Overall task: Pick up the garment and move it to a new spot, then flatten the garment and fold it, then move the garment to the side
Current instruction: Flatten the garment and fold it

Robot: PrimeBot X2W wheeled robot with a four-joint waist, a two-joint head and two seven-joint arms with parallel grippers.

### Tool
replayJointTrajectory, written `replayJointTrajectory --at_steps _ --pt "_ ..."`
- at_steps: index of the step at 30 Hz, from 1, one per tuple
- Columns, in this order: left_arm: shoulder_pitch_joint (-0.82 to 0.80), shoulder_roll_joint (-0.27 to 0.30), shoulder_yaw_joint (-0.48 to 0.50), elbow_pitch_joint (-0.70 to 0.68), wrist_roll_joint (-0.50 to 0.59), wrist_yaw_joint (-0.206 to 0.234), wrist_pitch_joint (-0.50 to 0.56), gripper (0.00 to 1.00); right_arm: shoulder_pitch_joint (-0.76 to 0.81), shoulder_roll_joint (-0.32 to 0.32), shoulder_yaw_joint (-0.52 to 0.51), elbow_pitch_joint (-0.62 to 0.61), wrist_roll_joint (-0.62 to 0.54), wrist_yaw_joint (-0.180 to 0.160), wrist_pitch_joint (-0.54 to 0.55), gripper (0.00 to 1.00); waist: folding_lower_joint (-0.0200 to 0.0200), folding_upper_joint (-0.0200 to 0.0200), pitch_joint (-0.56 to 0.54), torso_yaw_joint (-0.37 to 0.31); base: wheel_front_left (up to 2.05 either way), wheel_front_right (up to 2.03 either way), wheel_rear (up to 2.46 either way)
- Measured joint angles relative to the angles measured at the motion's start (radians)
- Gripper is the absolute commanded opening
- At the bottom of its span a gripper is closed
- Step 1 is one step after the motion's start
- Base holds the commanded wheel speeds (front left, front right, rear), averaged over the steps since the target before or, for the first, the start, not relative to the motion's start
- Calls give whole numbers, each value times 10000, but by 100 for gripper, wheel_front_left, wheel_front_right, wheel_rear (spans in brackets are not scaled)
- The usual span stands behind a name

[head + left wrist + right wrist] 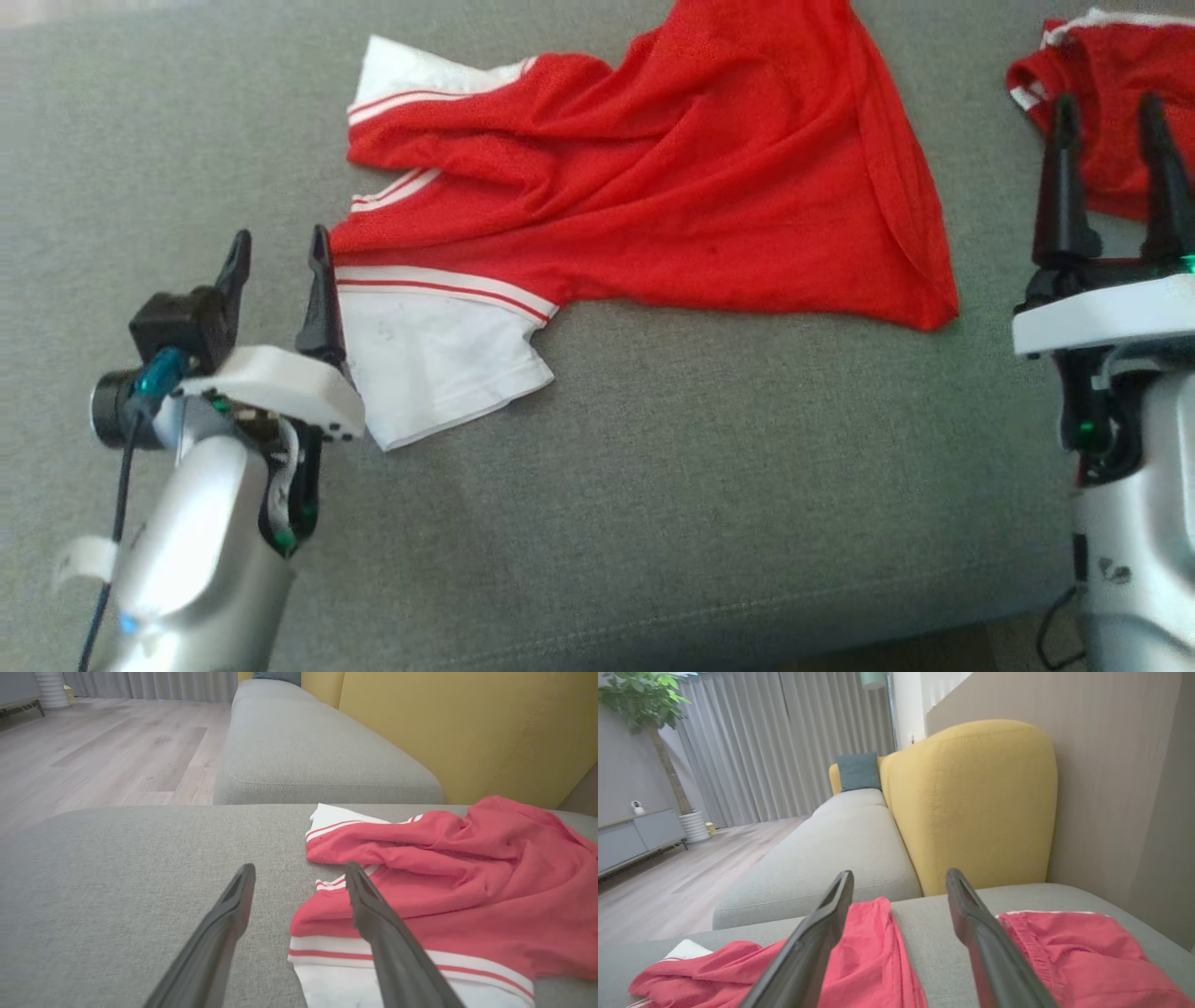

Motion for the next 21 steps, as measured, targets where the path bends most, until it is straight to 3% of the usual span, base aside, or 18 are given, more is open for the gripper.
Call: replayJointTrajectory --at_steps 9,21 --pt "1934 -504 454 -1944 2 -75 -4 100 596 309 537 477 -577 0 -625 100 0 0 -807 442 0 0 0" --pt "4557 -1076 642 -3415 125 -75 -2 100 1769 681 663 1348 -1104 0 -1369 100 0 0 -2084 881 0 0 0"
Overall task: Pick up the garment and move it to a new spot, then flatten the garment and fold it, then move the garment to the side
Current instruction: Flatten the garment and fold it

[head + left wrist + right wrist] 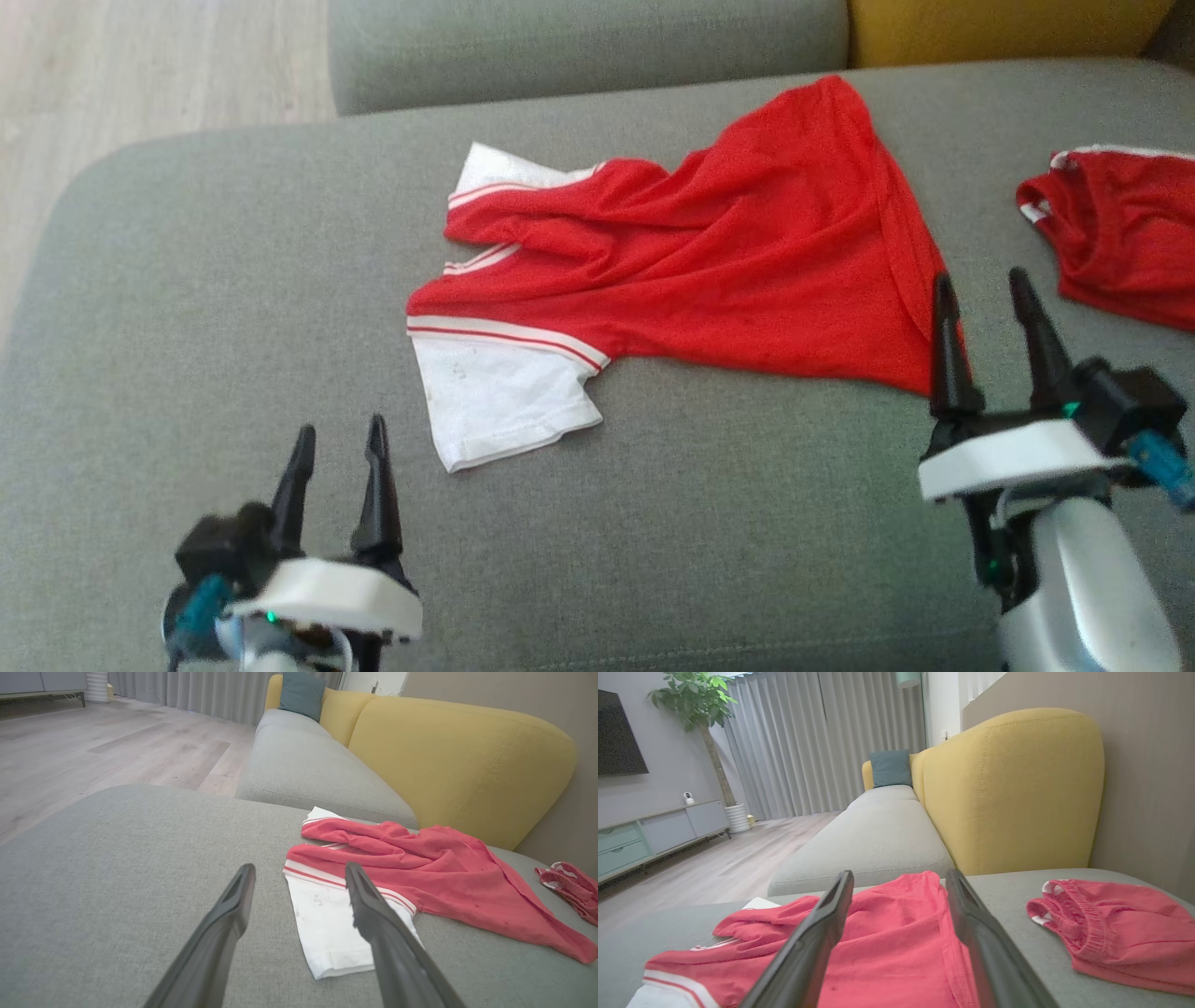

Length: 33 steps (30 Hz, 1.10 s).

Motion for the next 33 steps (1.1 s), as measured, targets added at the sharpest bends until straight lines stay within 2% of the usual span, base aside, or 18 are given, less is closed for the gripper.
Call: replayJointTrajectory --at_steps 13,30,33 --pt "1002 -205 2 -489 56 176 0 100 707 48 997 652 353 0 -368 100 0 0 -659 94 0 0 0" --pt "1001 -205 -4 -447 171 73 0 100 696 50 1149 1022 351 0 -529 100 0 0 -679 257 0 0 0" --pt "986 -180 -88 -245 234 -52 140 100 694 50 1160 1028 353 0 -537 100 0 0 -619 243 0 0 0"
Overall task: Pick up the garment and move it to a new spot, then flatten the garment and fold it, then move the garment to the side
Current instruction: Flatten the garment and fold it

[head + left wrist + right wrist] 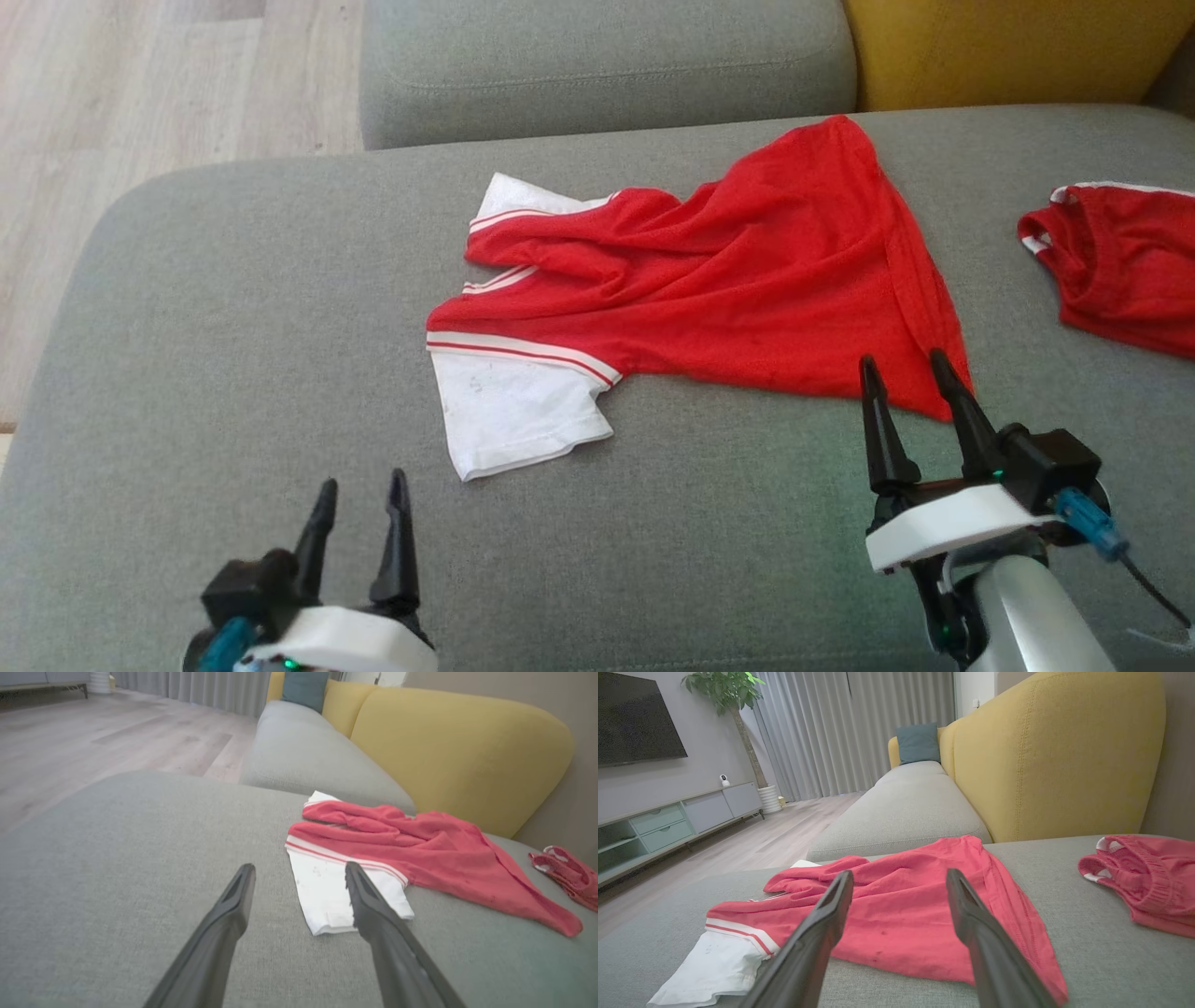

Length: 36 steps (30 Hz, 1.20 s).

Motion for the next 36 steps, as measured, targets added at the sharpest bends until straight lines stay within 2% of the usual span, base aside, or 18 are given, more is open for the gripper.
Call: replayJointTrajectory --at_steps 7,14,21,29,30,31,32,33,34,36 --pt "-802 19 -347 974 -224 -314 1321 100 -67 2 -12 -2 44 0 -2 100 0 0 433 -196 0 0 0" --pt "-1919 -19 -318 1837 -654 -313 2370 100 -453 2 -234 -35 86 0 -2 100 0 0 1058 -571 0 0 0" --pt "-2348 -40 -253 2454 -826 -186 2972 100 -633 2 -378 -157 146 0 -4 100 0 0 1559 -887 0 0 0" --pt "-2765 -42 -123 2740 -1003 -111 2999 100 -732 2 -537 -341 161 0 -4 100 1 0 1893 -1131 0 0 0" --pt "-2784 -42 -117 2773 -1005 -111 2999 87 -732 2 -548 -343 161 0 -4 100 0 0 1910 -1153 0 0 0" --pt "-2803 -40 -115 2809 -1035 -113 3014 57 -732 2 -556 -351 161 0 -4 100 0 0 1924 -1175 0 0 0" --pt "-2836 -29 -117 2867 -1072 -115 3055 36 -733 2 -564 -368 161 0 -4 100 0 0 1935 -1197 0 0 0" --pt "-2882 -15 -121 2911 -1074 -121 3099 5 -733 4 -585 -395 161 0 -4 100 0 0 1947 -1218 0 0 0" --pt "-2906 -6 -146 2930 -1074 -136 3149 0 -735 4 -619 -405 161 0 -6 100 0 -1 1959 -1233 0 0 0" --pt "-2908 -8 -221 2911 -1074 -144 3177 0 -735 4 -761 -364 146 0 -33 100 0 0 1981 -1248 0 0 0"
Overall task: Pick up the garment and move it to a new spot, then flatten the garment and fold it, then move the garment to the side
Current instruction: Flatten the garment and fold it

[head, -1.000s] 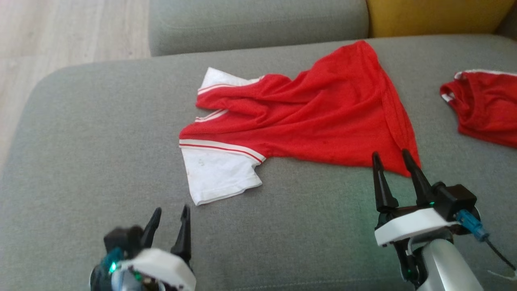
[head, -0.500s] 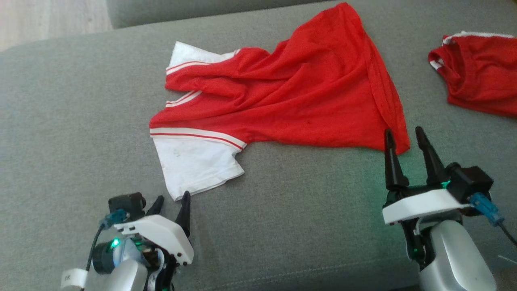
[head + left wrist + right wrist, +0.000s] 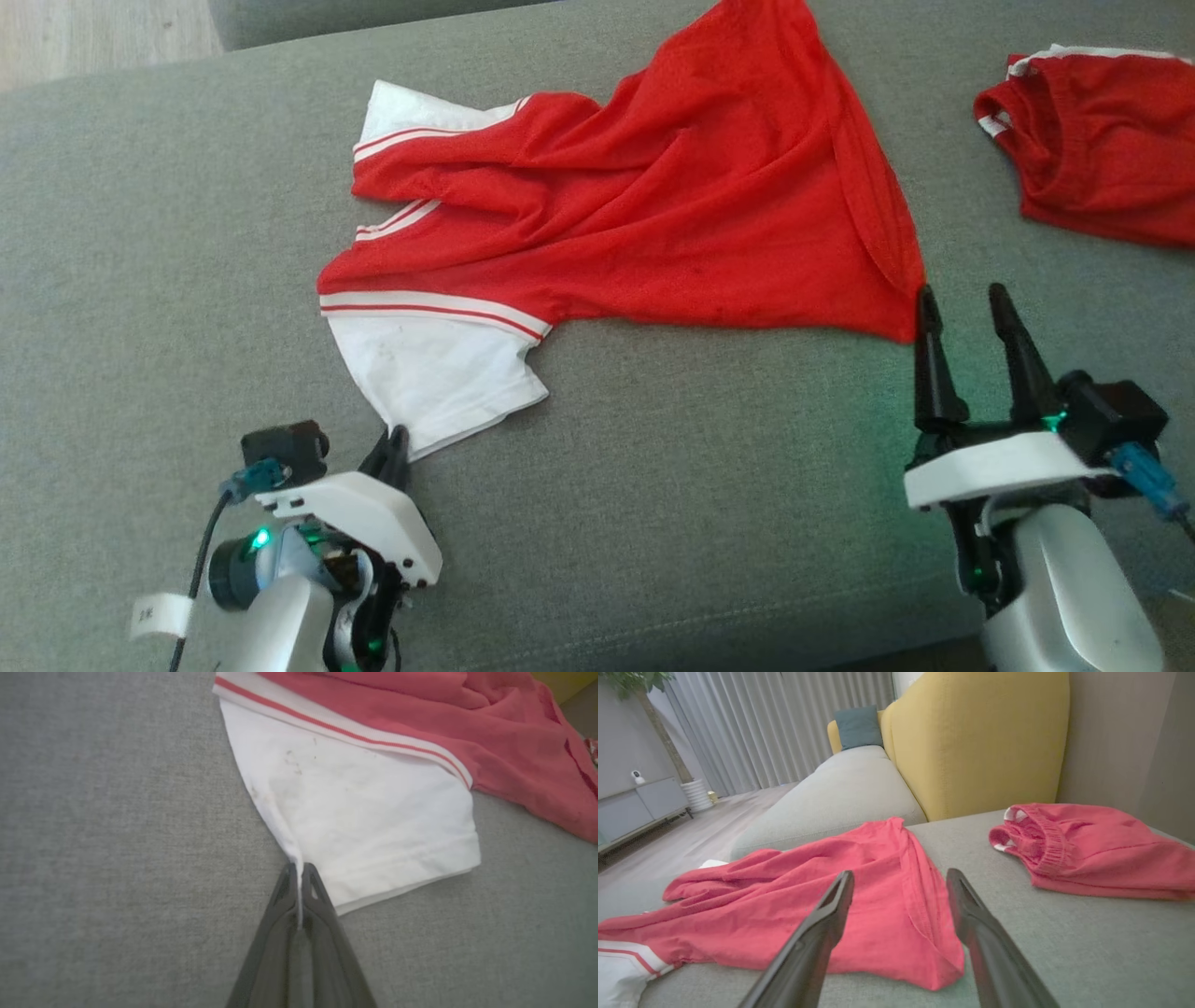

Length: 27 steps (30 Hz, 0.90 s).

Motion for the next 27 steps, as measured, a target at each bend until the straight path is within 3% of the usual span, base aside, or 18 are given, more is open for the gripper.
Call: replayJointTrajectory --at_steps 11,23,25,27 --pt "132 67 314 -1676 -104 79 -830 0 -230 17 -1480 1657 -715 0 729 100 0 0 14 373 0 0 0" --pt "1035 144 263 -3505 -190 299 -826 0 -1451 36 -2330 3799 -1227 0 1381 100 0 0 109 1093 0 0 0" --pt "1061 144 253 -3555 -190 355 -826 0 -1646 35 -2391 4199 -1329 0 1421 97 0 0 144 1149 0 0 0" --pt "1060 142 247 -3609 -190 372 -830 0 -1840 35 -2406 4571 -1390 0 1473 82 0 0 178 1188 0 0 0"
